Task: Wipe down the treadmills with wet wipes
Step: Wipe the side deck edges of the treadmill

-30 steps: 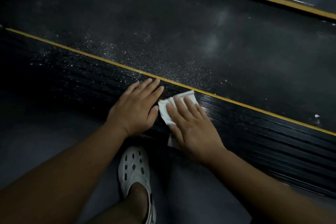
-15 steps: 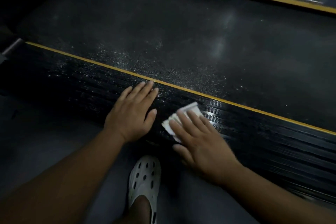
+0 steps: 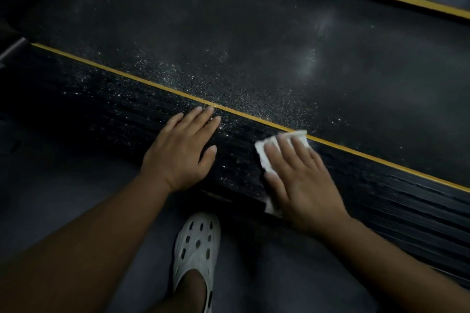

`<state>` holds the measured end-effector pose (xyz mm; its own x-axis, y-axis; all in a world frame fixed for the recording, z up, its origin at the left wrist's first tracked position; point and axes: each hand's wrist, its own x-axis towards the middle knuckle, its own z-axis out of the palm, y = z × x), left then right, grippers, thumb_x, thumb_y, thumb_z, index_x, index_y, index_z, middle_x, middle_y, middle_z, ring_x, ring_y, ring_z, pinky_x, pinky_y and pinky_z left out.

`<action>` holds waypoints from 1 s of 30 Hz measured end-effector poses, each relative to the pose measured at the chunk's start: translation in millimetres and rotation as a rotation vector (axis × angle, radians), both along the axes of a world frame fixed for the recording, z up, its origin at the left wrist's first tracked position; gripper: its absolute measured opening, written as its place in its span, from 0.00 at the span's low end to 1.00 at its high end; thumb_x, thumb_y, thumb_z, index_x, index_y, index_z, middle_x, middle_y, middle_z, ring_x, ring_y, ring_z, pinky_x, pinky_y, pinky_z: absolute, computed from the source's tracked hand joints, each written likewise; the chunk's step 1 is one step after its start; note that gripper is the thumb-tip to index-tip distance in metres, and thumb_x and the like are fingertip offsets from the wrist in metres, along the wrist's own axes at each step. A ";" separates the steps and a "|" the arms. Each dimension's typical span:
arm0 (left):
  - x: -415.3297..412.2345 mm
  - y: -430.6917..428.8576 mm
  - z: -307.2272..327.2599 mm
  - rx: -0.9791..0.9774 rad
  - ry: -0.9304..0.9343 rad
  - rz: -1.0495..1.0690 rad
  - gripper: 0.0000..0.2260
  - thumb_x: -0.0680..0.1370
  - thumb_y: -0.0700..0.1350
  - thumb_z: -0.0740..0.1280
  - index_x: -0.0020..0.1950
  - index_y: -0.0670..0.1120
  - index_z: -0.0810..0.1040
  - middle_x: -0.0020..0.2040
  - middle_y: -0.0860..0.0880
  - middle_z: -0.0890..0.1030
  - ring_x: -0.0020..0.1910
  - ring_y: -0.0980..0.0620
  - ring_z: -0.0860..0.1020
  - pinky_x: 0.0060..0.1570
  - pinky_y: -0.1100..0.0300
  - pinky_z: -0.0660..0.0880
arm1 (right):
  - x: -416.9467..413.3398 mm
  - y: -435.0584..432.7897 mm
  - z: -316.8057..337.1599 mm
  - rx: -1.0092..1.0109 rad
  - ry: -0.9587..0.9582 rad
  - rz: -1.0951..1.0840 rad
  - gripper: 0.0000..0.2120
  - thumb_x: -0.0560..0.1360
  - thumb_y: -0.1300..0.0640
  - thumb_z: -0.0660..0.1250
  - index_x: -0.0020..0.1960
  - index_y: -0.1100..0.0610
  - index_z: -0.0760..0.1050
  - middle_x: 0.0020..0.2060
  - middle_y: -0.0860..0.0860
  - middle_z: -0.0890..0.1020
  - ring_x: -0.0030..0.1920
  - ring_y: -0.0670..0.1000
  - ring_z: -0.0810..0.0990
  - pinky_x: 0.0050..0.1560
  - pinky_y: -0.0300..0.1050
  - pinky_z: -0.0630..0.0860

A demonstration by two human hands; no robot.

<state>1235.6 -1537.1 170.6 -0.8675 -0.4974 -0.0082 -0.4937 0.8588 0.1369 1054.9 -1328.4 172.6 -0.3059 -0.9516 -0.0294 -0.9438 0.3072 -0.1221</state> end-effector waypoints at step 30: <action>-1.0 -0.3 2.5 -0.015 0.010 0.005 0.32 0.79 0.58 0.48 0.81 0.48 0.61 0.82 0.48 0.58 0.81 0.50 0.55 0.79 0.47 0.53 | 25.4 8.5 -3.4 0.051 -0.023 0.057 0.28 0.84 0.42 0.46 0.80 0.52 0.61 0.79 0.54 0.62 0.79 0.59 0.60 0.76 0.56 0.57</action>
